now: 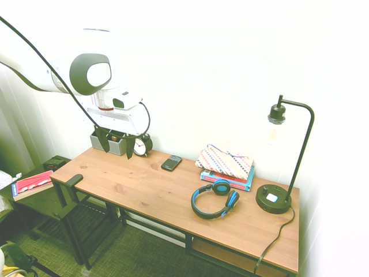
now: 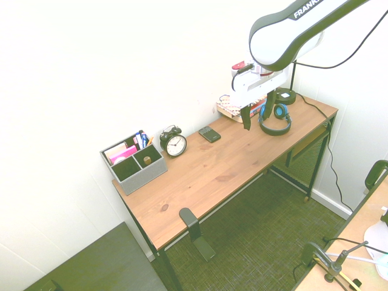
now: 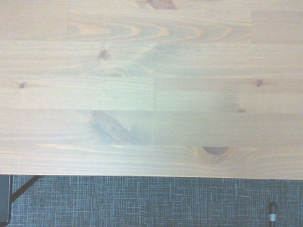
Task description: Hang the headphone
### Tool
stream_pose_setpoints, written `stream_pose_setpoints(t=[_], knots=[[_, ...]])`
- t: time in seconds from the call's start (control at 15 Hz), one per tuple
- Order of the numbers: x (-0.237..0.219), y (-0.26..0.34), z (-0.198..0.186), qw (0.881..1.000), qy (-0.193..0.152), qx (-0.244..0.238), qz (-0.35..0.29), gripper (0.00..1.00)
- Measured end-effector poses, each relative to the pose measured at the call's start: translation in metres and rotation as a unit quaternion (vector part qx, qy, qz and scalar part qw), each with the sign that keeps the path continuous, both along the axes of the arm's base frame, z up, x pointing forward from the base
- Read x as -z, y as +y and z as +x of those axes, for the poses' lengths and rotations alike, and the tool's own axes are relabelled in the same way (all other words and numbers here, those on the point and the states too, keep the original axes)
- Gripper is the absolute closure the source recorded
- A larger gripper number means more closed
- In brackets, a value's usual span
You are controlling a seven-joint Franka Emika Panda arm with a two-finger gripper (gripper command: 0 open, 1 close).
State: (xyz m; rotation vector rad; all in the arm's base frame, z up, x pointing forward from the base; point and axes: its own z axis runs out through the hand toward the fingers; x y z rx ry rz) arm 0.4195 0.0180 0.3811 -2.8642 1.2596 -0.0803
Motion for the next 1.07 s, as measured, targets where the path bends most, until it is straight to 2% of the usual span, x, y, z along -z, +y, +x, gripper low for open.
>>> stream_pose_setpoints(t=[0.13, 0.33, 0.53, 0.67, 0.87, 1.07], knots=[[0.003, 0.000, 0.000, 1.000, 0.004, -0.009, -0.003, 0.00], [0.010, -0.016, 0.002, 0.995, 0.014, -0.099, -0.023, 0.00], [0.013, -0.073, 0.005, 0.980, 0.021, -0.193, -0.043, 0.00], [0.029, -0.114, 0.014, 0.969, 0.024, -0.238, -0.053, 0.00], [0.074, -0.158, 0.029, 0.961, 0.034, -0.265, -0.068, 0.00], [0.114, -0.181, 0.046, 0.962, 0.028, -0.263, -0.073, 0.00]])
